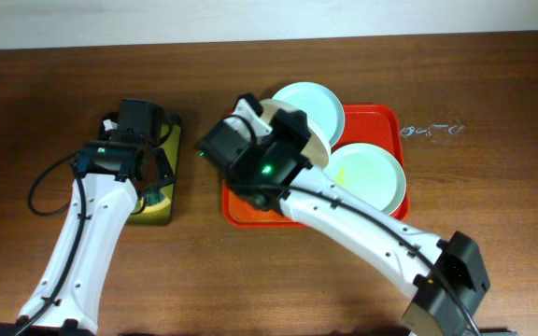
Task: Clean dirty plates on tray and stack at the side
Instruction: 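Lift the white plate with the right gripper and set it right of the tray, then grip the light blue plate rim with the right gripper, then scrub the light blue plate with the sponge in the left gripper, then carry the light blue plate with the right gripper onto the white plate, then grip the pale green plate rim with the right gripper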
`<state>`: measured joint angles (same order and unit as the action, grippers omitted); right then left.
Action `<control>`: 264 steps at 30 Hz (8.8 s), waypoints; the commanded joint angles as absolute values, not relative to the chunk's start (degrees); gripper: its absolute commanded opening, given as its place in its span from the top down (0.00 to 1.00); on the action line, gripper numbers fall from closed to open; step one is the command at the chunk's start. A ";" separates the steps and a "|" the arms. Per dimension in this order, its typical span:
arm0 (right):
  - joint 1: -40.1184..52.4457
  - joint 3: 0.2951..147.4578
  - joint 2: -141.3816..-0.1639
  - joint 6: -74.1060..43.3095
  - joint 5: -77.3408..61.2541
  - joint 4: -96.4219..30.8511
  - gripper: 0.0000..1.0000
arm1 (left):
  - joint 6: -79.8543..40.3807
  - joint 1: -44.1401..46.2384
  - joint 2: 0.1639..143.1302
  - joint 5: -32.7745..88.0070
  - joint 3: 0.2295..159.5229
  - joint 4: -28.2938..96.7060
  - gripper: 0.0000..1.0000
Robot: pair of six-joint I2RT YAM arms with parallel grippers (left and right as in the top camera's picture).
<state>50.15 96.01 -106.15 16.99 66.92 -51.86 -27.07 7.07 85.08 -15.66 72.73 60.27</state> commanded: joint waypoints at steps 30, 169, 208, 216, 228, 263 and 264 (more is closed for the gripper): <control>-31.33 92.03 -112.42 -0.51 -16.47 -49.54 0.96 | -27.57 6.07 83.88 -15.20 71.33 59.13 1.00; 19.84 127.00 -125.69 4.27 10.94 -71.18 0.96 | -24.75 11.70 87.48 -7.27 72.16 36.45 1.00; -37.50 106.13 -126.10 -0.73 -19.59 -63.11 0.96 | -24.77 -6.66 87.11 -5.32 72.03 47.42 1.00; -31.46 105.30 -126.02 -7.84 -13.50 -61.82 0.73 | -24.75 -6.66 87.11 -5.32 72.03 47.62 1.00; -20.23 123.24 -120.95 0.51 -19.53 -79.68 0.62 | -24.75 -6.66 87.13 -5.30 72.03 47.62 1.00; 6.00 89.86 -122.19 -3.49 -8.19 -63.35 0.01 | -24.71 -5.39 87.24 -1.58 70.67 45.63 1.00; 5.98 88.42 -122.19 -3.51 -7.64 -63.09 0.02 | -23.97 -4.51 87.24 -0.80 70.37 45.01 1.00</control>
<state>6.00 90.48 -122.15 -1.34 -9.08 -63.05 -25.28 -6.11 87.74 -2.92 71.50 46.04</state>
